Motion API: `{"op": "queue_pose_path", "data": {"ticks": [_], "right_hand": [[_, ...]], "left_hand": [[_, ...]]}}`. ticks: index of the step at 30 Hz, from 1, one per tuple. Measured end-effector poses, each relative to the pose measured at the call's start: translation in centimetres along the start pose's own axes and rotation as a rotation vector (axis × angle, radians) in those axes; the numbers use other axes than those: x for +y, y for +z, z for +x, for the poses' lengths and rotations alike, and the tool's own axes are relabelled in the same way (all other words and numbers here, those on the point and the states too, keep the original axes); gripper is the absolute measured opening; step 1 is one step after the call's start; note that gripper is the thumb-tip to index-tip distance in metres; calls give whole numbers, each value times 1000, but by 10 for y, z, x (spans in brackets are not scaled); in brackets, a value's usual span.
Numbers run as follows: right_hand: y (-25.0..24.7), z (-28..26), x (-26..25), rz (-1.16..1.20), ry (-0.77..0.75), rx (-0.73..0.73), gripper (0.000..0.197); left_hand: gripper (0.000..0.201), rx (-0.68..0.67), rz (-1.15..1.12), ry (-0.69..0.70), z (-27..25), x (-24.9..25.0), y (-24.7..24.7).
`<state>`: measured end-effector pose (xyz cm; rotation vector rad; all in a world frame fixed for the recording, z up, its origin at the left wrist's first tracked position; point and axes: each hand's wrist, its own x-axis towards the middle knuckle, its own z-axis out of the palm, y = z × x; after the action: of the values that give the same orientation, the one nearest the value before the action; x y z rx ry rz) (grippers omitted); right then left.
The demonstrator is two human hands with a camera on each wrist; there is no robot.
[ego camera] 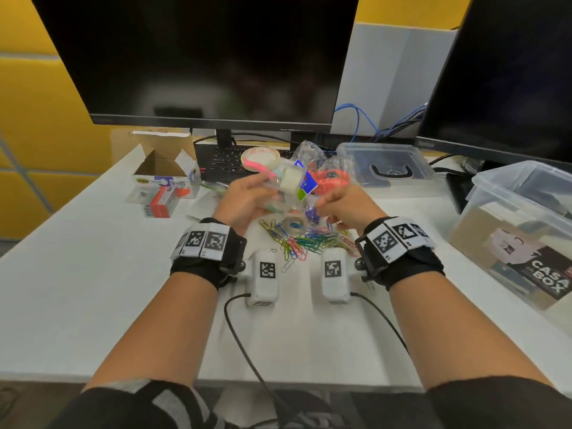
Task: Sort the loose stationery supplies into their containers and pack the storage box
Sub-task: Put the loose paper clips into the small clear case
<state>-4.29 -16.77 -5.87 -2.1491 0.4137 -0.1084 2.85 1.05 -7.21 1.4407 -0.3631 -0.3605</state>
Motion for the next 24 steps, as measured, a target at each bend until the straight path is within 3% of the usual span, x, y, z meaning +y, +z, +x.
{"op": "queue_pose_path", "data": {"ticks": [2,5,7,12,16,24], "right_hand": [[8,-1,1,-100,-7,-32,4],[16,-1,-2,-193,-14,-74,12],[20,2,-4,-222,-3,-113,14],[20,10,-1,-300,-6,-163,17],[14,11,4,-277,-39,-212,11],[10,14,-12,170,-304,64,14]], "left_hand": [[28,50,27,54,2,-3,-1],[60,83,74,81,2,-3,-1],[67,102,126,99,2,-3,-1],[25,53,185,114,4,-5,-4],[32,55,73,59,6,-6,-3],[41,11,-75,-53,12,-10,-6]]}}
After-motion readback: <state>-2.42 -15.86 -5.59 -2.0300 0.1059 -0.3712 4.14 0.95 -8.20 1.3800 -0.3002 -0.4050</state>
